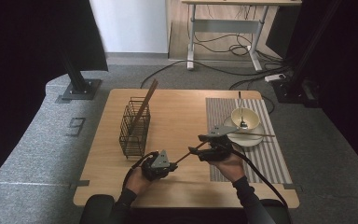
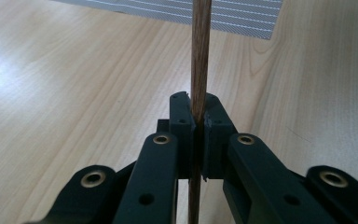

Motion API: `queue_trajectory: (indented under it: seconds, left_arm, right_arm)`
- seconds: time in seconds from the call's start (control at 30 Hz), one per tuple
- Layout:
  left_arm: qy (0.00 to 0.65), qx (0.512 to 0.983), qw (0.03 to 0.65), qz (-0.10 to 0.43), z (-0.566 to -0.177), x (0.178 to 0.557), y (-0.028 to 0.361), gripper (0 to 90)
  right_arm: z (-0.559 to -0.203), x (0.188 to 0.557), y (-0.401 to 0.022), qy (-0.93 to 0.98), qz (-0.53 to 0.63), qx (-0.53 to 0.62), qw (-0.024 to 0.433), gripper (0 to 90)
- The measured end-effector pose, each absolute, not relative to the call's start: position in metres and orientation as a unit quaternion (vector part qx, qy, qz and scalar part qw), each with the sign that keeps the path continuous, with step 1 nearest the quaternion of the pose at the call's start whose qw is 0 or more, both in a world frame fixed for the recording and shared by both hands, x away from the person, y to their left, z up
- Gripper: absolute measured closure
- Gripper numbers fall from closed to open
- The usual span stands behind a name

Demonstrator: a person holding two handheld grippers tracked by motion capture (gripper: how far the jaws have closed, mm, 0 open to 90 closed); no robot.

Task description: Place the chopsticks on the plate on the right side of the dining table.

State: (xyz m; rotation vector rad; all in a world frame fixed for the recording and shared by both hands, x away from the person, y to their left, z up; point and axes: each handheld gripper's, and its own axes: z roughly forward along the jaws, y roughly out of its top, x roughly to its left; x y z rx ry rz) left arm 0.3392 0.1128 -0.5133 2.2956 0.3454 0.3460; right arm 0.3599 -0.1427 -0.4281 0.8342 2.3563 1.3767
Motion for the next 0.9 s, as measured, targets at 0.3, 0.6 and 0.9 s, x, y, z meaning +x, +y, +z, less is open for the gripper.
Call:
queue_trajectory:
  seconds: [0.3, 0.6, 0.9]
  left_arm:
    - [0.135, 0.905, 0.382, 0.131, -0.516, 0.339, 0.112, 84.6]
    - [0.140, 0.896, 0.403, 0.125, -0.515, 0.340, 0.117, 84.3]
    - [0.136, 0.895, 0.406, 0.122, -0.514, 0.341, 0.121, 84.1]
  right_arm:
    - [-0.426, 0.362, -0.149, 0.813, 0.448, 0.307, 0.211, 22.9]
    - [-0.444, 0.376, -0.162, 0.814, 0.434, 0.335, 0.191, 23.1]
    - [-0.467, 0.391, -0.170, 0.824, 0.408, 0.348, 0.181, 23.4]
